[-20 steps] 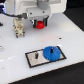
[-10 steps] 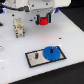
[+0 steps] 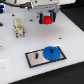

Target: Insert the blue gear onto the right peg, followed by the red gear

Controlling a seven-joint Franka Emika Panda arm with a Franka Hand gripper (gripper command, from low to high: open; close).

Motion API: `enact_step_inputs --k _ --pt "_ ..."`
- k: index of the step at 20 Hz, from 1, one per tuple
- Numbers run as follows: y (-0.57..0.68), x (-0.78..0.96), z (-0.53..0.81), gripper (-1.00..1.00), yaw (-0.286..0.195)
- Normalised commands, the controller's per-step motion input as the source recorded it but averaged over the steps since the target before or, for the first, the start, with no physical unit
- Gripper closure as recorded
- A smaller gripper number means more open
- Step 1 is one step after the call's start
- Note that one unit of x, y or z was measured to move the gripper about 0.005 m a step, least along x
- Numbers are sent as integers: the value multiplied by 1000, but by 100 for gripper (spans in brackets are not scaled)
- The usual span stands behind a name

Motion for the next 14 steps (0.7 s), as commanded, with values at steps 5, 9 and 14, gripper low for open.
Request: enact_step_inputs --k 5,9,14 --pt "0 796 358 100 0" --pt "-5 796 324 100 0" --pt "-31 840 278 100 0"
